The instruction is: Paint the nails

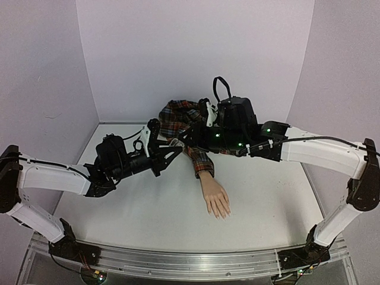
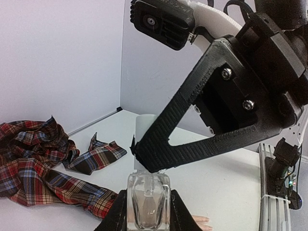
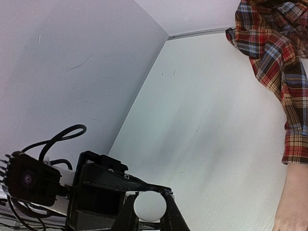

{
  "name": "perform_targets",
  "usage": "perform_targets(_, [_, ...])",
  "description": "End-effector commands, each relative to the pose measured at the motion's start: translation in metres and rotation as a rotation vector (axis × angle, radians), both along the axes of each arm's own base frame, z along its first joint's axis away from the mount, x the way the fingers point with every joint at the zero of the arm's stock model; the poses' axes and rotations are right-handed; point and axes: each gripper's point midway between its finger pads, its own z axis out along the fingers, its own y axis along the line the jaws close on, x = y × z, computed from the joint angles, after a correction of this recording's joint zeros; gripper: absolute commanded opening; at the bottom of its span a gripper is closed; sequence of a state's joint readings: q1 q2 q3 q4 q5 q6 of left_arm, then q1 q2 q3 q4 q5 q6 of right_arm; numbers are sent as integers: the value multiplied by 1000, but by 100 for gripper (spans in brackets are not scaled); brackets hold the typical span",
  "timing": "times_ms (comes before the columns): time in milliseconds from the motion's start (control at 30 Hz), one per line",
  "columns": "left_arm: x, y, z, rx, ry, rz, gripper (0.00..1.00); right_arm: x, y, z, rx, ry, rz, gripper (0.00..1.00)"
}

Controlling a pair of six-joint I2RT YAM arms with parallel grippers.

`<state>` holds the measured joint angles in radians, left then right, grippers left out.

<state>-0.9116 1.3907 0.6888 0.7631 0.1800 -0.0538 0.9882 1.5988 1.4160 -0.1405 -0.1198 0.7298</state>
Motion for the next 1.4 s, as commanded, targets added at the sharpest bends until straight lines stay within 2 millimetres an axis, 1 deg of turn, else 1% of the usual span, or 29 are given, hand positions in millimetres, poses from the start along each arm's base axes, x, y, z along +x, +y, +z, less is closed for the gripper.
perform_targets(0, [-7,2,24,-72,-31,-19,0,0,12,18,38,-48,45,0])
perform_targets(67, [-4,-2,19,-47,18,-17,2,-4,13,19,26,-74,78,0])
perform_targets(100, [-1,-3,21,-46,42,-10,5,-6,13,20,20,-92,97,0])
perform_targets(167, [4,-7,13,-10,99,0,17,-8,11,20,3,-119,112,0])
perform_targets(267, [5,-7,9,6,136,5,30,-10,8,21,-17,-148,123,0])
perform_targets(333, [4,-5,7,7,141,7,35,-9,6,19,-34,-152,118,0])
perform_targets(433, [2,-4,5,20,144,0,39,-8,6,16,-57,-148,119,0])
perform_targets(533, [-1,-4,5,34,135,-16,39,-7,5,13,-74,-149,120,0])
perform_targets(633, [-1,-4,4,46,134,-11,39,-7,5,14,-88,-159,121,0])
perform_targets(933, [1,-5,12,48,115,-9,43,-5,6,5,-146,-152,133,0])
perform_targets(1067, [2,-5,16,33,108,-1,47,-6,9,2,-155,-147,143,0])
perform_targets(1133, [2,-4,17,29,104,3,47,-6,9,0,-158,-145,141,0])
perform_targets(1167, [3,-4,17,29,103,5,47,-6,8,0,-158,-144,140,0])
perform_targets(1200, [3,-5,17,31,101,3,43,-5,8,0,-157,-143,140,0])
perform_targets(1267, [3,-6,15,43,103,-1,33,-6,9,1,-155,-143,140,0])
perform_targets(1367, [2,-8,12,55,105,-9,29,-6,8,1,-157,-145,134,0])
